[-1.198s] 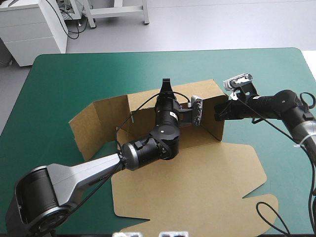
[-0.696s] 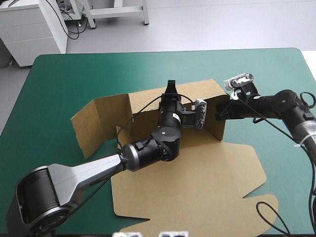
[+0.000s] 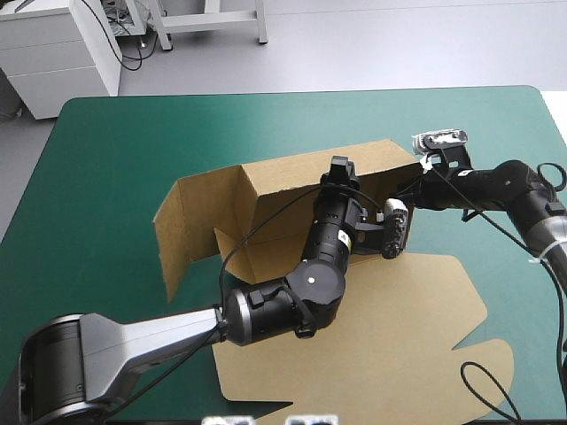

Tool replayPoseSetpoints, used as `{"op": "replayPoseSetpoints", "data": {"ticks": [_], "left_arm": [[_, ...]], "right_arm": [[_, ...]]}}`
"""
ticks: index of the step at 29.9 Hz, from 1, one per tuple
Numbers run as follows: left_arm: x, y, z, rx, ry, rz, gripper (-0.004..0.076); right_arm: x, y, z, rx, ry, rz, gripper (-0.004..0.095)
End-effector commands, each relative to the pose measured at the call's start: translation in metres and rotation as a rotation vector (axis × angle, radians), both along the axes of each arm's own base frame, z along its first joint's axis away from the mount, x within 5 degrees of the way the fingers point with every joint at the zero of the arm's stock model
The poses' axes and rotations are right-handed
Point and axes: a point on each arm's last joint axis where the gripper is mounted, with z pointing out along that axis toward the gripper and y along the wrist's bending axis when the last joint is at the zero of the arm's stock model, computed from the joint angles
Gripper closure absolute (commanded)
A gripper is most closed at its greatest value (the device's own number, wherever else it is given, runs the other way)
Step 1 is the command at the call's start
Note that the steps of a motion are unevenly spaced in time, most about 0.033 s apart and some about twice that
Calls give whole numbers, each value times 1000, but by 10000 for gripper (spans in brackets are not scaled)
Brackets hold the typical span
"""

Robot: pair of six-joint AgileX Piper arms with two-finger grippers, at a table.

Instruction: Fold the box

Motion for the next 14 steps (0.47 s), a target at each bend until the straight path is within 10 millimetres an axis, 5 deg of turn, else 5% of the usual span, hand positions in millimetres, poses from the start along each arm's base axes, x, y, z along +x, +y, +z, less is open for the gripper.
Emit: {"op": "replayPoseSetpoints", "data": {"ticks": [1, 7, 11, 14], "left_arm": [[-28, 11, 52, -136, -95, -43, 426], [-54, 24, 83, -271, -93, -98, 499], [-47, 45, 103, -373, -95, -67, 707], [-40, 65, 118, -441, -93, -50, 726]], "right_arm": [[-1, -2, 11, -1, -32, -18, 907], [-2, -3, 10, 2, -10, -26, 908], [-4, -2, 9, 4, 11, -12, 907], [-5, -1, 9, 10, 18, -5, 907]]}}
